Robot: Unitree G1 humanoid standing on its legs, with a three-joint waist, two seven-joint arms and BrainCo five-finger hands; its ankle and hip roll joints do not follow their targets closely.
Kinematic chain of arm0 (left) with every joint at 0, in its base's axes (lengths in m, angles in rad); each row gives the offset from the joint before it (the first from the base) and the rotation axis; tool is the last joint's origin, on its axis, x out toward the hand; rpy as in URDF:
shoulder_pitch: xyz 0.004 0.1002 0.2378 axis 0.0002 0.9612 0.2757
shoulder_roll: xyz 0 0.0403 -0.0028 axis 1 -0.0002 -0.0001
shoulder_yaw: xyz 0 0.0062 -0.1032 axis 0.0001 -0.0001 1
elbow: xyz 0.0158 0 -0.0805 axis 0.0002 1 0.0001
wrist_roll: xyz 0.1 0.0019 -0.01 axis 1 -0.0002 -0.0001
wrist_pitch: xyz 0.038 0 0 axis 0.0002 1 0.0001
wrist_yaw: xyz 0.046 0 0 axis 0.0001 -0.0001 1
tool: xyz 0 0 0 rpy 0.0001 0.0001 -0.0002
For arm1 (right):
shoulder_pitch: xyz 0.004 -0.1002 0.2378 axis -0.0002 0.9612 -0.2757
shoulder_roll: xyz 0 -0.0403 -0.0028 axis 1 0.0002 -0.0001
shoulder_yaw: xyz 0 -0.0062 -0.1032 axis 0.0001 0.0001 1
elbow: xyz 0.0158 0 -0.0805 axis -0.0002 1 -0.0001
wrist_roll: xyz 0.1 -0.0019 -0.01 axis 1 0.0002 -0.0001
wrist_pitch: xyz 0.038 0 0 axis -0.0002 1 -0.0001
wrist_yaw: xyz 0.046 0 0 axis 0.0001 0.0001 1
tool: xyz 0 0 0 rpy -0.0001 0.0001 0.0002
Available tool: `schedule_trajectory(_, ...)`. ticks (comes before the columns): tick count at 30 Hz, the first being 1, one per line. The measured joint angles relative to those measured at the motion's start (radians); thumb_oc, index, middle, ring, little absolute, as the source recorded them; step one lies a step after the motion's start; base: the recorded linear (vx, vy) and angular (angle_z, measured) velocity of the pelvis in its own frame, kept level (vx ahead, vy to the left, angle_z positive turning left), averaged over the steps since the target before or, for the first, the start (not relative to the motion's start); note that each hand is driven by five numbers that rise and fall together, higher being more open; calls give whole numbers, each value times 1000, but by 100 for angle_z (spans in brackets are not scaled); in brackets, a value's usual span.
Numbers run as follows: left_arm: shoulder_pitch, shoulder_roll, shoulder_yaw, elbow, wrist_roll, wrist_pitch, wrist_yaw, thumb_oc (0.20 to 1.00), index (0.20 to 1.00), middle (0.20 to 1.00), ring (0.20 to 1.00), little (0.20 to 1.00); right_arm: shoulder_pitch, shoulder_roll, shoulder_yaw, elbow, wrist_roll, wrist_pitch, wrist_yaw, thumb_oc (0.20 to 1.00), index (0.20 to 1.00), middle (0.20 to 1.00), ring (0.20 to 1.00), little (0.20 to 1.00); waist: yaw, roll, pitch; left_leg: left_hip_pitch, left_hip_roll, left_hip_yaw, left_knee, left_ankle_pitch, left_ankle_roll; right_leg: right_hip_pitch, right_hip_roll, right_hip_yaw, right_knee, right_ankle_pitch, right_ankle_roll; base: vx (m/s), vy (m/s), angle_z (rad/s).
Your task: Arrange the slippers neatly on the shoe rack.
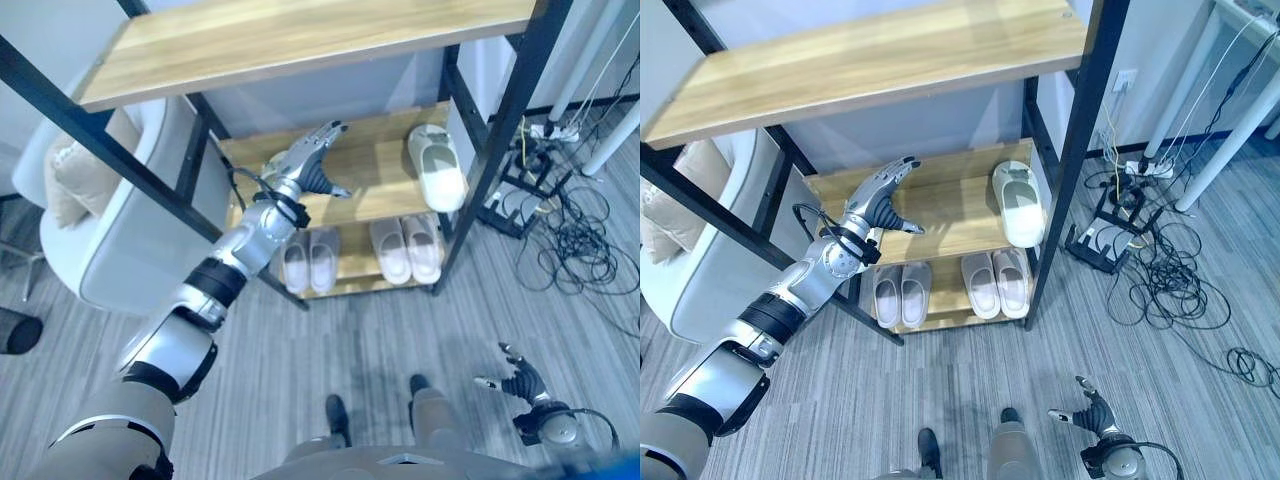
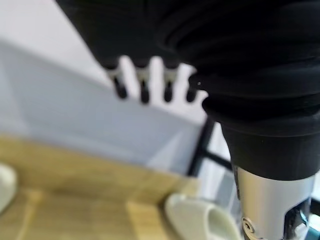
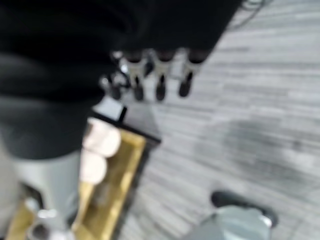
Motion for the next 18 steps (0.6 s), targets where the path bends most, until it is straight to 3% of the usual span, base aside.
schedule_trajectory(5,0,4,8,106,-7,28,29,1000,1000,1000,1000,1000,-8,0,0,0,-22,0,-10,1000,1000,1000,1000,1000,10,-13,14,-24,-2,-2,1,1,1,-16,-4,-2,-14,9,4,-4,0,1)
schedule_trajectory(13,-17,21,71,111,-80,25,77,1000,1000,1000,1000,1000,-39,3,32,-5,-23,0,-34,1000,1000,1000,1000,1000,10,-49,46,-61,-4,-1,4,6,9,-36,-3,-1,-45,43,7,-27,-16,-1)
schedule_trajectory(18,-36,35,71,124,-81,29,102,1000,1000,1000,1000,1000,-46,3,38,-9,-23,-1,-36,1000,1000,1000,1000,1000,10,-49,50,-75,-3,-3,2,13,13,-18,-8,-8,-100,70,20,0,0,1)
